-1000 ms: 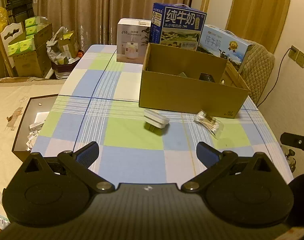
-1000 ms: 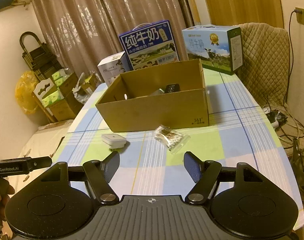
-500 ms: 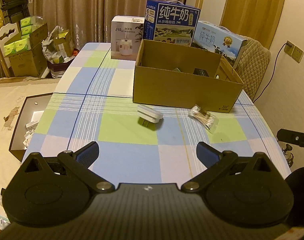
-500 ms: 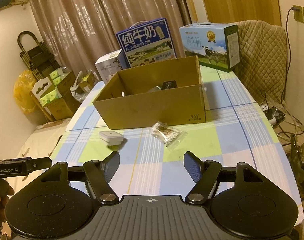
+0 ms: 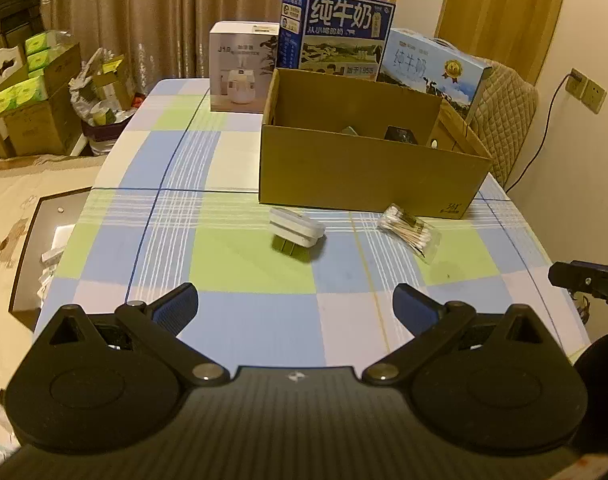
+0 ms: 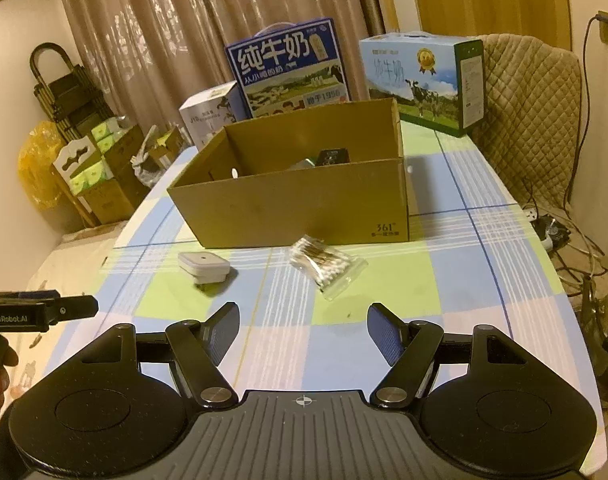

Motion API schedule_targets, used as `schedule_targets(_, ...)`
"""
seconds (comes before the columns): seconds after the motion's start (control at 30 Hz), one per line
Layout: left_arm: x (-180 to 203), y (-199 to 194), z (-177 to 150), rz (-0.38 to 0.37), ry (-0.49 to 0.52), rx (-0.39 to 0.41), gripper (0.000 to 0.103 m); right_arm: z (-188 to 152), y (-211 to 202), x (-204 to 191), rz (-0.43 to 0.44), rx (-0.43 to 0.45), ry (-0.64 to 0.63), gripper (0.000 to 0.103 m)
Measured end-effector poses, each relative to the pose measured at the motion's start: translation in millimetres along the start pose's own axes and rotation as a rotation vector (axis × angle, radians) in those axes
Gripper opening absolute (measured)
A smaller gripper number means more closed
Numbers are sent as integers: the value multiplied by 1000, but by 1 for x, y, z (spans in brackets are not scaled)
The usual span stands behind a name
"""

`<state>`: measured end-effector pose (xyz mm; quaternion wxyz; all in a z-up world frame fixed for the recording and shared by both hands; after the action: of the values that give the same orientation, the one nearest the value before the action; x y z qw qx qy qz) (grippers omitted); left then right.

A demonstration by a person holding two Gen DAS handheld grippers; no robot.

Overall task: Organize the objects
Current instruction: 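Move the left tool to the white plug device while the right tool approaches the cotton swab bag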

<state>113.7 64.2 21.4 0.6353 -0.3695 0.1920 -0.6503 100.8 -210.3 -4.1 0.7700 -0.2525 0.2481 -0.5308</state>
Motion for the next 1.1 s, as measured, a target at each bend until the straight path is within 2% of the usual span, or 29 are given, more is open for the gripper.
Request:
schedule_targets(0.27,-1,43,19,-26,49,-34,102,4,39,12,1,-38,-24,68)
schedule_targets(0.47,0,80,31,-64,136,-56,102,13,75,15,13,-59,-98,68)
schedule_targets(0.8,3,145,38,-76,237,-89,102,25,145,18,30,-102,-318,68)
schedule_targets(1.1,8,181,42,-162,308,-95,101,16,198,15,64,-157,-479,68)
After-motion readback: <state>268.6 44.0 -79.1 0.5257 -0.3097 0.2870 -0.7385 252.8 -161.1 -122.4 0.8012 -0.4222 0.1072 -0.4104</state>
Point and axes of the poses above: each gripper's, at about its wrist camera, not at the fingertips, and y roughly the way its jaws point, x to its right, z to its top, the point moved 4 cm from there along y, roughly the way its jaws point, and after that the axes turned 12 degrees about -y, right-handed, at the moved point
